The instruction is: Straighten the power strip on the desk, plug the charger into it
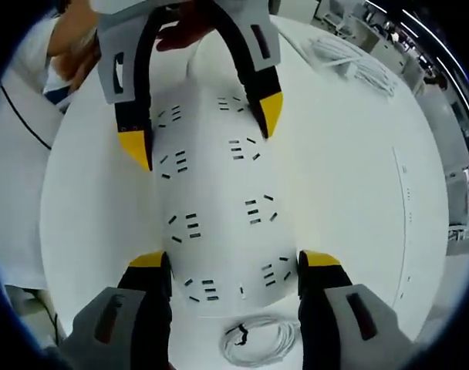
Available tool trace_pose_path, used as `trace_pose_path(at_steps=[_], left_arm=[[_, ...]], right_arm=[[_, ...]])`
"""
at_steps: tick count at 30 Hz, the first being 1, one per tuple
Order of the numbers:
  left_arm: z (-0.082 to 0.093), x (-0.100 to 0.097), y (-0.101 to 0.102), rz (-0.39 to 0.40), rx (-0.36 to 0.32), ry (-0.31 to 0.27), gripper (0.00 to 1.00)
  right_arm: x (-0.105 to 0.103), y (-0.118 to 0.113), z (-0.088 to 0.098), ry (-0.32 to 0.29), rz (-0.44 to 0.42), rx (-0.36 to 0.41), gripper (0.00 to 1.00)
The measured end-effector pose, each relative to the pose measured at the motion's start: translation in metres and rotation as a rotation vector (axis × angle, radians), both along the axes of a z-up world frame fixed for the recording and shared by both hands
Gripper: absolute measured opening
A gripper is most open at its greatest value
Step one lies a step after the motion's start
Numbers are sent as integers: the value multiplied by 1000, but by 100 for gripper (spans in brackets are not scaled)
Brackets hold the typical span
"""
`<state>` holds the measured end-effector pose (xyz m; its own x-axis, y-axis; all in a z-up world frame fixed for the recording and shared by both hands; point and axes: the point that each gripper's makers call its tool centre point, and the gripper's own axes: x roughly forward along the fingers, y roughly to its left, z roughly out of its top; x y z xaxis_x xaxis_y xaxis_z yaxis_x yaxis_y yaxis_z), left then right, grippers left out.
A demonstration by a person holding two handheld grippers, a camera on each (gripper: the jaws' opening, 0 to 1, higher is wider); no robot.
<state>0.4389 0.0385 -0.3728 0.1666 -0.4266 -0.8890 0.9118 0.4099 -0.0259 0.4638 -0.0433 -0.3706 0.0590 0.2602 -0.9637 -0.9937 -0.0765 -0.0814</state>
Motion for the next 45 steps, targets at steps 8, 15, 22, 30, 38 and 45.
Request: trace_pose_path(at_steps=[8, 15, 22, 30, 38, 45], left_arm=[[0, 0, -1, -56, -2, -1, 70], [0, -4, 0, -103, -6, -3, 70], [0, -7, 1, -149, 11, 2, 70], [0, -10, 1, -164, 46, 11, 70], [0, -10, 0, -186, 56, 13, 70], [0, -10, -1, -236, 54, 13, 70]], right_arm=[[-5, 0, 0, -1, -49, 15, 65], [-10, 1, 0, -5, -106, 44, 65], [-16, 1, 1, -14, -162, 87, 66], [-18, -1, 2, 73, -2, 109, 65], [-21, 4, -3, 118, 58, 90, 65], [-22, 7, -4, 68, 2, 110, 66]])
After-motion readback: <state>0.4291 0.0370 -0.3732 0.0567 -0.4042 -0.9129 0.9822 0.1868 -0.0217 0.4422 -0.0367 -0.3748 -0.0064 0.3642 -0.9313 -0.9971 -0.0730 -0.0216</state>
